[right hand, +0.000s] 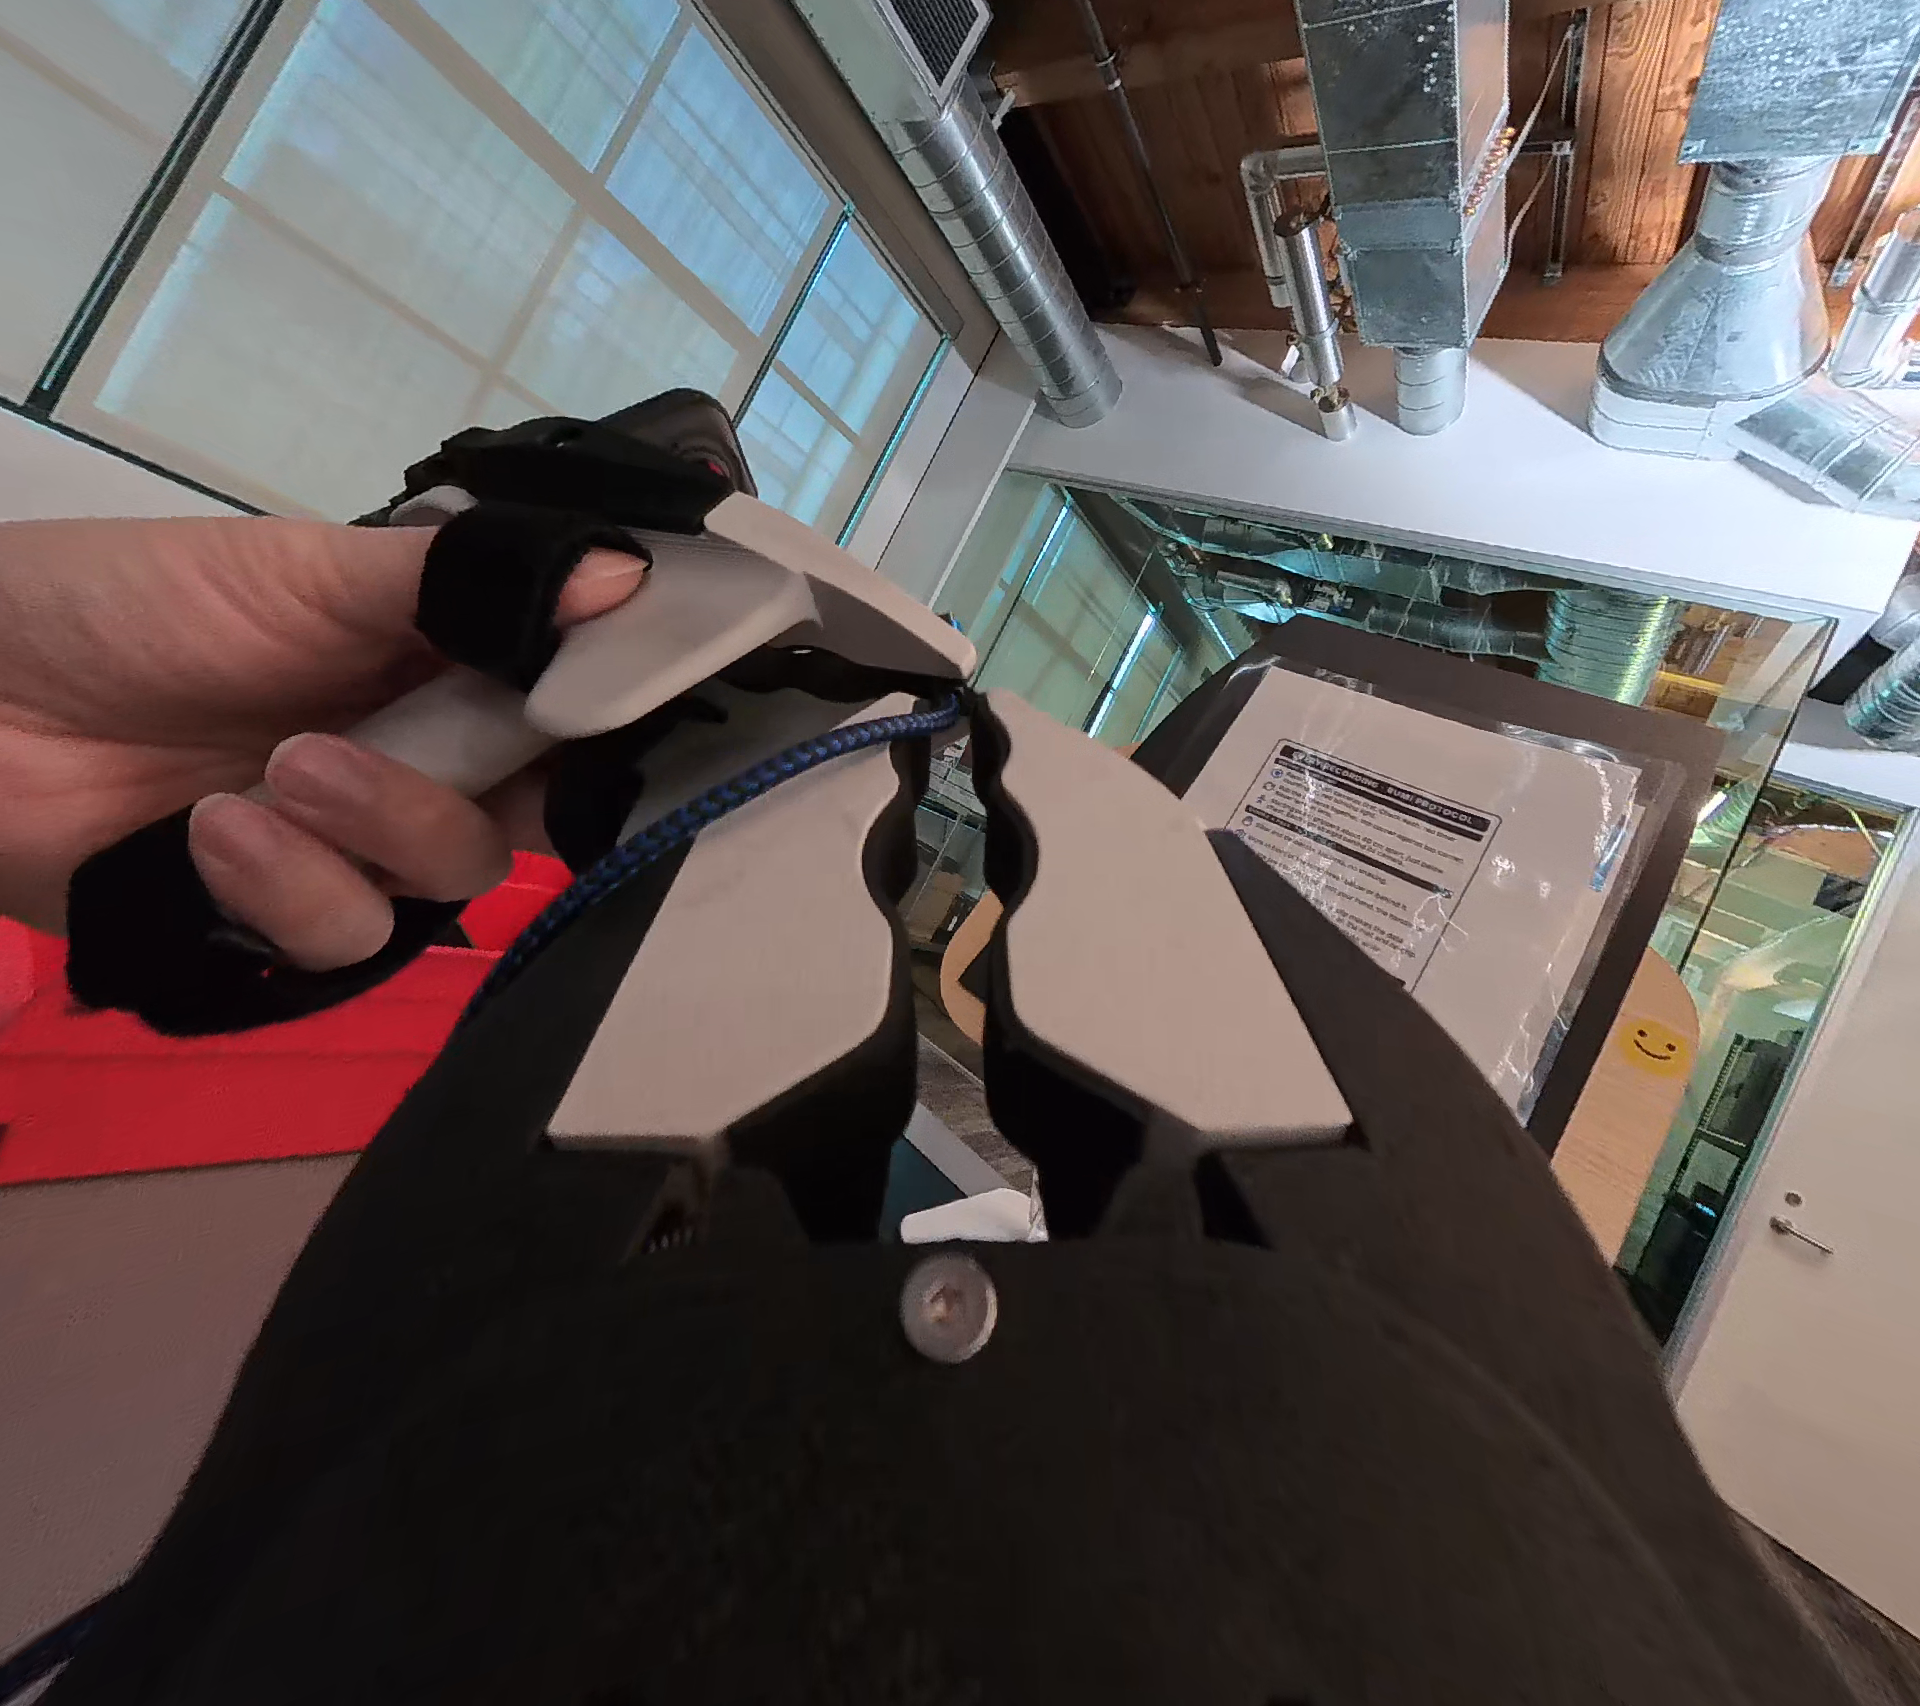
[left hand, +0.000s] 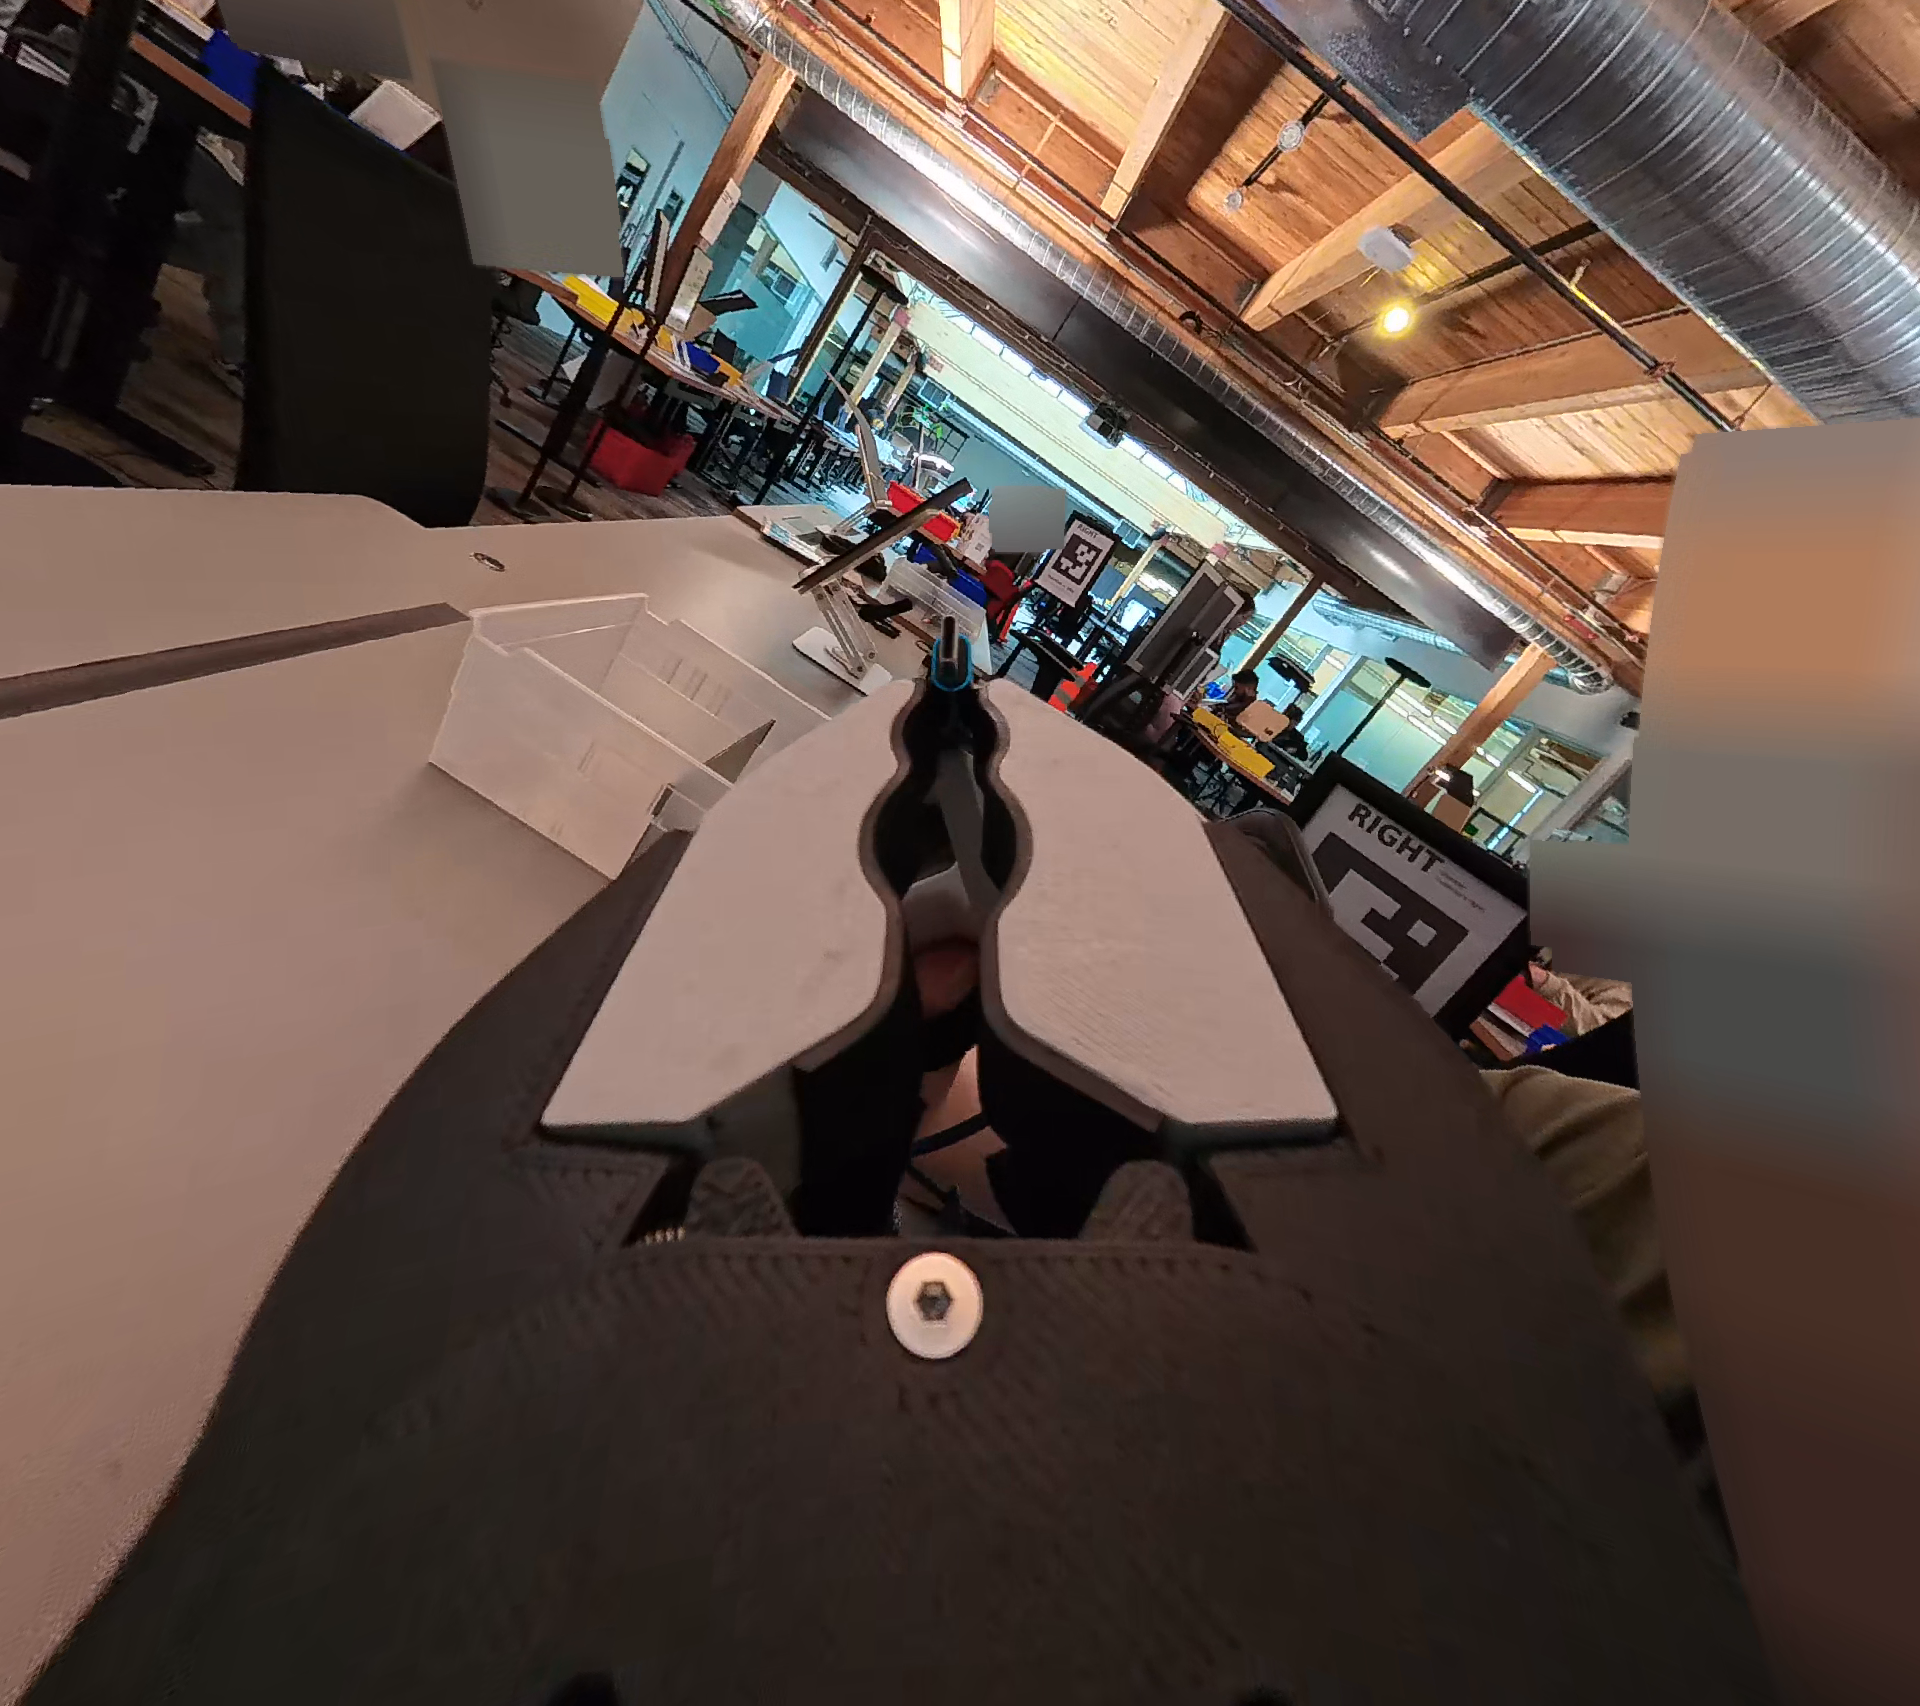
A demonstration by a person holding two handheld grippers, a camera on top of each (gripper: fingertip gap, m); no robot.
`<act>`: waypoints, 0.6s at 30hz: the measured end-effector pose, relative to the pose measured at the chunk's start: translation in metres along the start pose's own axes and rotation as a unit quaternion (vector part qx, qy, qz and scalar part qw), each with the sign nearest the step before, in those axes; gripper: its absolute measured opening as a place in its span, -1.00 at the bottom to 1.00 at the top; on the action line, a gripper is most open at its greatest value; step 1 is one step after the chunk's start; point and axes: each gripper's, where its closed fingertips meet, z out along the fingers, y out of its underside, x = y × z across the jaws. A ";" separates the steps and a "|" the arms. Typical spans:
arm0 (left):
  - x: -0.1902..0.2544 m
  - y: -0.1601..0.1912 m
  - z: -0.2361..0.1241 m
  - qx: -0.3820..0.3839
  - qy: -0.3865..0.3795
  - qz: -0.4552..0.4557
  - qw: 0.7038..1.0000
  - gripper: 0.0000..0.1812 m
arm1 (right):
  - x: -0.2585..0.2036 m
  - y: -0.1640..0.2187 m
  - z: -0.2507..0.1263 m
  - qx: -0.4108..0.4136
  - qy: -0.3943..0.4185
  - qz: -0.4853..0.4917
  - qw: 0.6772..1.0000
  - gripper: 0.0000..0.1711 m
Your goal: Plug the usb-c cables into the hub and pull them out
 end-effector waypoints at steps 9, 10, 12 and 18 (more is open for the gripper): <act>-0.008 0.002 -0.002 -0.006 -0.021 -0.016 1.000 -0.94 | -0.002 0.008 0.000 -0.017 -0.021 -0.065 0.997 -0.94; -0.009 0.002 -0.002 -0.005 -0.023 -0.017 1.000 -0.94 | -0.002 0.010 0.000 -0.021 -0.025 -0.066 0.997 -0.94; -0.012 0.002 -0.003 -0.005 -0.024 -0.025 0.999 -0.94 | -0.002 0.012 0.001 -0.030 -0.034 -0.066 0.997 -0.94; -0.015 -0.011 -0.012 0.010 -0.021 -0.044 0.999 -0.73 | 0.002 0.012 0.000 -0.034 -0.041 -0.054 0.997 -0.96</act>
